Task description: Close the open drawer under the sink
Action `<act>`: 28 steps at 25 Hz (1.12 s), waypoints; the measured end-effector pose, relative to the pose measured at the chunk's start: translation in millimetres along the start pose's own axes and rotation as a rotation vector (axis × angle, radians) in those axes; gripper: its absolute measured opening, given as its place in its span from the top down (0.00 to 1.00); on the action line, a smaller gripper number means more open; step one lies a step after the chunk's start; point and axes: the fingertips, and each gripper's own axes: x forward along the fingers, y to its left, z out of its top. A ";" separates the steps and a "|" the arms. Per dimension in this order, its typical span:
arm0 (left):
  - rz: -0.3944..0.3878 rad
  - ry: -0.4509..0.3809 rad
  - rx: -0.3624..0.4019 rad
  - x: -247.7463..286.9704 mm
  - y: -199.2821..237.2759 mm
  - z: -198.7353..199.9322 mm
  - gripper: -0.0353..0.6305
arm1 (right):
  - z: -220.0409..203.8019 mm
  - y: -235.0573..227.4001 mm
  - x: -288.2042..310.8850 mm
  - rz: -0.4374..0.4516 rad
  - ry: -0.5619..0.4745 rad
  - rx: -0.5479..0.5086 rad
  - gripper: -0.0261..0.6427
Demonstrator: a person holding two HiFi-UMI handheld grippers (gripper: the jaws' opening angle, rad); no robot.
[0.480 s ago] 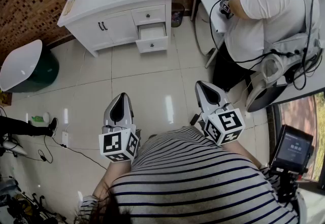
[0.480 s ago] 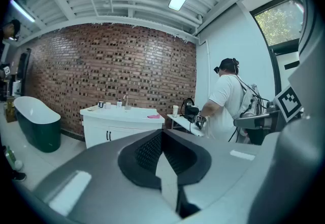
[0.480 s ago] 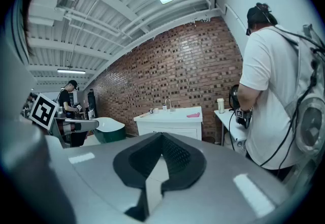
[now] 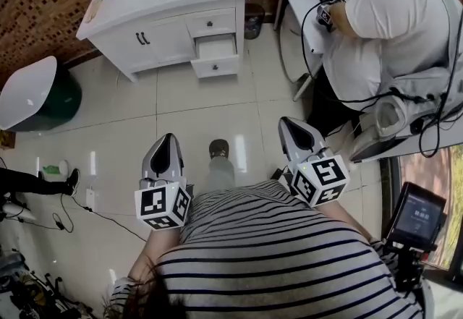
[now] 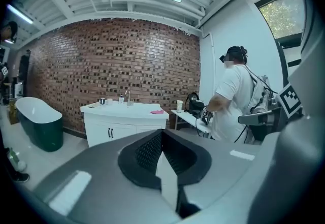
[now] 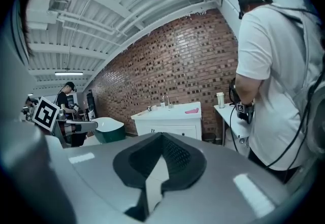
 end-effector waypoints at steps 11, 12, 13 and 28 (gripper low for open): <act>-0.132 0.050 0.002 235.0 76.3 24.4 0.92 | 42.3 -49.7 214.0 -0.050 0.018 -0.009 0.96; -0.158 0.059 0.007 259.8 84.3 30.1 0.92 | 49.7 -53.1 239.6 -0.052 0.022 0.000 0.96; -0.185 0.066 0.011 283.0 92.1 35.4 0.92 | 55.8 -56.6 264.6 -0.053 0.028 0.007 0.96; -0.275 0.091 -0.101 512.9 161.1 -52.2 0.92 | -73.1 -140.4 506.1 -0.032 0.168 -0.138 0.96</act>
